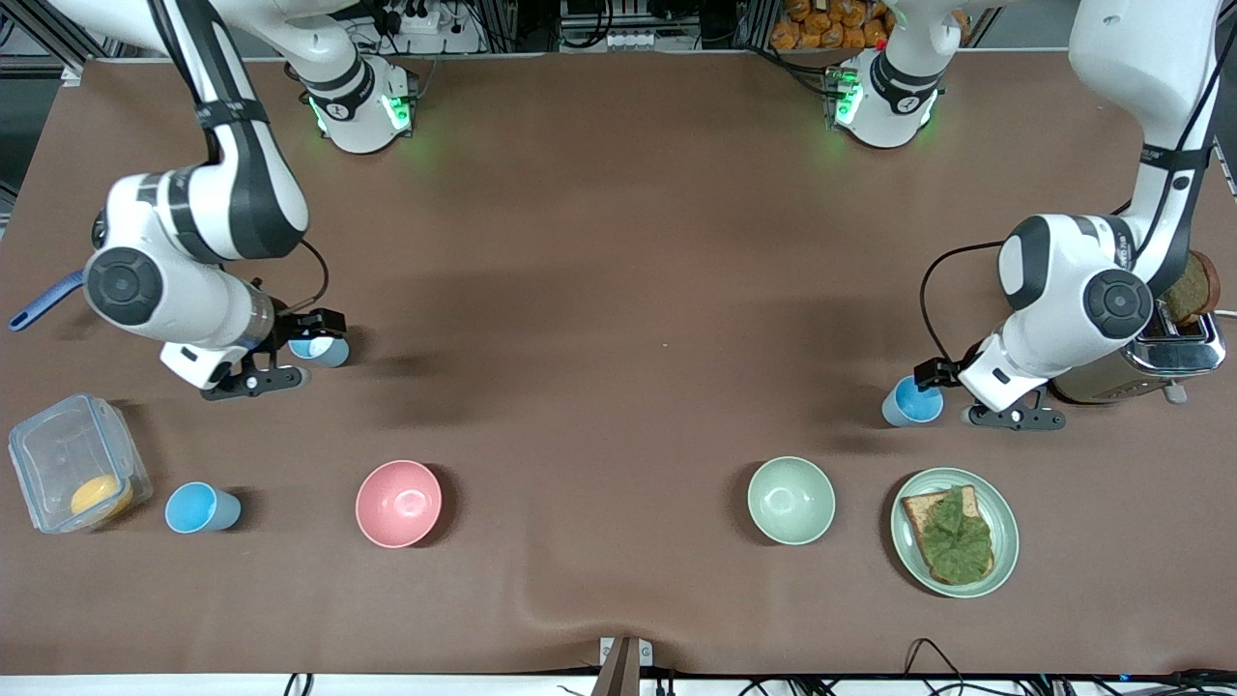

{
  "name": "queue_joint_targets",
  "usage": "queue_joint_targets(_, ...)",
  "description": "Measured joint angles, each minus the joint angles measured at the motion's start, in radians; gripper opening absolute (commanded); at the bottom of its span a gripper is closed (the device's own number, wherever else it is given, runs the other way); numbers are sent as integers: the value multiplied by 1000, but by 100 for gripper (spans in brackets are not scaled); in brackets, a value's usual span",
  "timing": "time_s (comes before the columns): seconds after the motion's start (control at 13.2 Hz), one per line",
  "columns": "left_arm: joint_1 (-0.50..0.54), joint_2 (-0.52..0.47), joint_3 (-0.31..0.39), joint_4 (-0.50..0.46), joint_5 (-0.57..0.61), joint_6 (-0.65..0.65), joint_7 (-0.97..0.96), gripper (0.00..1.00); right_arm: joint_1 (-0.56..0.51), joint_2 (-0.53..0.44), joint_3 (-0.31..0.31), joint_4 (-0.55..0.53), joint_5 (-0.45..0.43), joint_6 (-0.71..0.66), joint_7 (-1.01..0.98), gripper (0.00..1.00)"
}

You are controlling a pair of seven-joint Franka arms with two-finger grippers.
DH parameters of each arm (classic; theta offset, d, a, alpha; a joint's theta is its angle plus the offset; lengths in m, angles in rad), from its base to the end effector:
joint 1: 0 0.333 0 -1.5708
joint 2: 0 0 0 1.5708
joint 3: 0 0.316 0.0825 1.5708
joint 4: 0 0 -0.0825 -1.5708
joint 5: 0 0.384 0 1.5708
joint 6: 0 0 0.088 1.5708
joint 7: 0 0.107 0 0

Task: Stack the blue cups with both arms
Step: 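Lower the right gripper and the left gripper over separate blue cups, then close the right gripper and the left gripper on the blue cups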

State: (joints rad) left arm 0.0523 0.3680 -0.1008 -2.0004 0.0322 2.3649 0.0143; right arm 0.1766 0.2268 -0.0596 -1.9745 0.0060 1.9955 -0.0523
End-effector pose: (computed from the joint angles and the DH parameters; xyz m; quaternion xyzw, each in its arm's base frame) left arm 0.6050 -0.0270 0.2747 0.9992 -0.0395 -0.0008 0.0068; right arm 0.5704 0.0684 0.3401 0.9913 0.0827 -0.1023 0.0075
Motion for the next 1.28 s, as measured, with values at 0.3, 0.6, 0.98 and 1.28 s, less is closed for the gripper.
queue_joint_targets(0.3,0,32,0,-1,0,41,0,100,-2,47,-2,-72,0,78,0,100)
queue_joint_targets(0.6,0,59,0,-1,0,69,0,76,-22,128,-8,-76,0,122,0,100)
queue_joint_targets(0.98,2,92,0,-1,0,122,0,0,-25,173,-5,-76,0,128,-1,33)
queue_joint_targets(1.28,24,92,-2,4,-1,127,0,0,-23,174,-3,-74,0,127,-2,0)
